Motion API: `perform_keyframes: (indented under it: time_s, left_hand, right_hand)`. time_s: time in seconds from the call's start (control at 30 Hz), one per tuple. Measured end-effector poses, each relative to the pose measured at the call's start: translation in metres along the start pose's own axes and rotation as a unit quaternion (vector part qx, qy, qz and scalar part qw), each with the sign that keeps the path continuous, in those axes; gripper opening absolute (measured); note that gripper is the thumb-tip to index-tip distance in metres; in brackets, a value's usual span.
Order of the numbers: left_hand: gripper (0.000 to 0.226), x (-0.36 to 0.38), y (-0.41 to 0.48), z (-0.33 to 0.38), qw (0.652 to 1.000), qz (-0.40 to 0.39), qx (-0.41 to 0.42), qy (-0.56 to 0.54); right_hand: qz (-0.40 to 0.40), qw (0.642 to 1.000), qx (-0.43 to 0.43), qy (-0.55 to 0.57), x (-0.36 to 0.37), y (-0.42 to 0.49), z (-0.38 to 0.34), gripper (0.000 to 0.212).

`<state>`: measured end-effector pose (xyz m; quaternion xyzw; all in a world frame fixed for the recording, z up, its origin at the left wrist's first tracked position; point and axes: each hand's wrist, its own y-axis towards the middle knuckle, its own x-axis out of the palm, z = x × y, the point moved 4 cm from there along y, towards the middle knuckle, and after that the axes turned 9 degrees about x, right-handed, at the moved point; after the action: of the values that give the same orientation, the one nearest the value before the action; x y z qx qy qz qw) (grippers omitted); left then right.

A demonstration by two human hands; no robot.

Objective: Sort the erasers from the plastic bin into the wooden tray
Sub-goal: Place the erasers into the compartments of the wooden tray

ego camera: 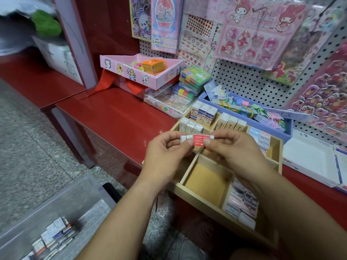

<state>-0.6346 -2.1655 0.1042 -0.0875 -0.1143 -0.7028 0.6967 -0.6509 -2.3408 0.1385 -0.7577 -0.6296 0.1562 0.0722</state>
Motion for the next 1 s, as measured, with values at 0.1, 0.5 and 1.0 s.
perform_keyframes:
  time_s: [0.1,0.5,1.0]
  left_hand:
    - [0.011,-0.007,0.002,0.0,0.999,0.028,0.008,0.033]
    - [0.011,-0.008,0.001,0.002,0.997,0.039,0.016,0.068]
    - [0.01,-0.01,0.003,-0.002,0.995,0.05,0.027,0.084]
  right_hand:
    - [0.055,0.997,-0.037,-0.034,-0.019,0.002,-0.008,0.017]
    - [0.147,0.817,-0.182,-0.527,0.0,0.027,0.0,0.022]
    - [0.044,0.978,-0.105,-0.174,0.022,0.01,-0.013,0.005]
